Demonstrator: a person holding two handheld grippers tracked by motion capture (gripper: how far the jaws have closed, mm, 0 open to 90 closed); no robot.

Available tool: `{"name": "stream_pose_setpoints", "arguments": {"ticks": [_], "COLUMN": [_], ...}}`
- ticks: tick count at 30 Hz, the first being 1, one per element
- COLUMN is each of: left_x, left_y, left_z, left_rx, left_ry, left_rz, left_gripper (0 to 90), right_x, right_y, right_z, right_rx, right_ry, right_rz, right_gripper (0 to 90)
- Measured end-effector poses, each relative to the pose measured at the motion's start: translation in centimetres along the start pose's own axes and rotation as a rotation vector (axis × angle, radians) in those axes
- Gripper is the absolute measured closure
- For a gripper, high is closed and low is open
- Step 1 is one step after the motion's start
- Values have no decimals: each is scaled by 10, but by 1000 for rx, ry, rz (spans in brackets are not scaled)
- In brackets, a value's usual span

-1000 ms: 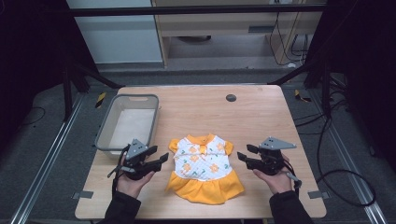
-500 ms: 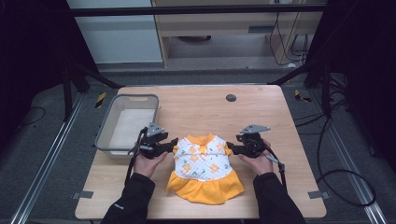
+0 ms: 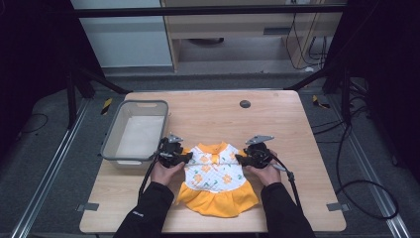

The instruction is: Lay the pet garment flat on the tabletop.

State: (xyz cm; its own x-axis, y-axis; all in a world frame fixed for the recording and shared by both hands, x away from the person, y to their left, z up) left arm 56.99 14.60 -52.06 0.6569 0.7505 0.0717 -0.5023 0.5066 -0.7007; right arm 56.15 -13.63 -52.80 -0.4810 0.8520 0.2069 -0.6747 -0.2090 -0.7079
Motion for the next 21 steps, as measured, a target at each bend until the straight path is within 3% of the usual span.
{"name": "stream_pose_setpoints", "arguments": {"ticks": [2, 3, 4, 7, 11, 16, 21], "left_x": [-3, -7, -7, -10, -11, -11, -10], "left_y": [0, 0, 0, -1, -2, -3, -17], "left_z": [-2, -2, -2, -3, -3, 0, 22], "left_rx": [12, 18, 18, 18, 13, 8, -103], "left_ry": [-9, -24, -24, -17, -1, 9, -1], "left_rz": [-23, -48, -48, -41, -28, -16, -8], "left_gripper": [543, 560, 594, 663, 794, 823, 829], "right_x": [0, 2, 2, 7, 10, 11, 16], "right_y": [0, 1, 1, 2, 1, -4, -16], "right_z": [0, 0, 0, 0, 2, 10, 30], "right_rx": [5, 10, 10, 24, 12, -19, -105], "right_ry": [-7, -8, -8, -13, -12, -26, -53], "right_rz": [-5, -4, -4, 6, 16, 18, 25], "right_gripper": [614, 682, 682, 809, 843, 848, 849]}}
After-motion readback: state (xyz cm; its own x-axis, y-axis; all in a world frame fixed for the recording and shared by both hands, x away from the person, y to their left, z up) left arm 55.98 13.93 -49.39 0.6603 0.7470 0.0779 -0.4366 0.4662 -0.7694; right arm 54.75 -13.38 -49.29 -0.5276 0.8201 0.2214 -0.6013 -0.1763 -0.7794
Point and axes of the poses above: each handheld gripper's, and its own axes: z roughly backward along the jaws, y roughly out of its underside, x roughly to its left, the point moved 4 cm from there along -z, roughly forward along the jaws, and after that the axes turned 11 degrees about -z, right-handed, at the moved point
